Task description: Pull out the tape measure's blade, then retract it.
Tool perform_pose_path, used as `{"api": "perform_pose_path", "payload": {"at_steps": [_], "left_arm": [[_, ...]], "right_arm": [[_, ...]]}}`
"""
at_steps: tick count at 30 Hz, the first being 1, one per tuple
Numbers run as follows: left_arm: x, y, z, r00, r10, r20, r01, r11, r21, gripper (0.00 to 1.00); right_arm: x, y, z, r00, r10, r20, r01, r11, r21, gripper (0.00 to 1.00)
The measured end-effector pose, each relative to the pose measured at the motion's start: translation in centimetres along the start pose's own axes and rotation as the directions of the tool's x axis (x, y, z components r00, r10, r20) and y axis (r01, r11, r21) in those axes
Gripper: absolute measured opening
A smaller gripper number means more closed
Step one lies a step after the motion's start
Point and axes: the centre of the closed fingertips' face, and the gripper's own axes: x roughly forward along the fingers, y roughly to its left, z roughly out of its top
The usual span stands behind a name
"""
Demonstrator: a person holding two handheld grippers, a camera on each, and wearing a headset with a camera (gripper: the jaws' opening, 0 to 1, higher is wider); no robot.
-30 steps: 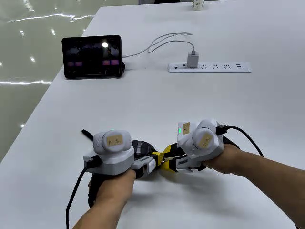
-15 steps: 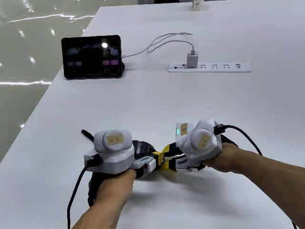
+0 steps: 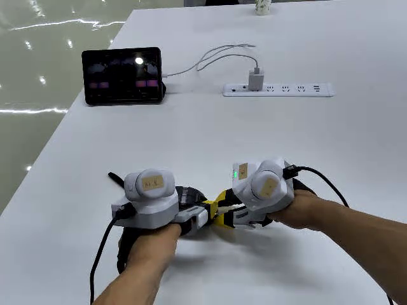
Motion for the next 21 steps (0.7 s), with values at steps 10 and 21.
{"api": "perform_pose_path", "payload": {"at_steps": [10,21], "left_arm": [[-0.6,0.1,0.0,1.0000,-0.004,-0.003,0.004,1.000,0.009,0.64],[-1.4,0.5,-0.1,0.9999,-0.010,0.000,0.010,0.999,0.043,0.69]], "right_arm": [[-0.7,0.2,-0.1,0.9999,-0.016,0.003,0.016,0.999,0.032,0.21],[-2.0,0.6,-0.4,0.9987,-0.051,0.004,0.051,0.997,0.066,0.26]]}}
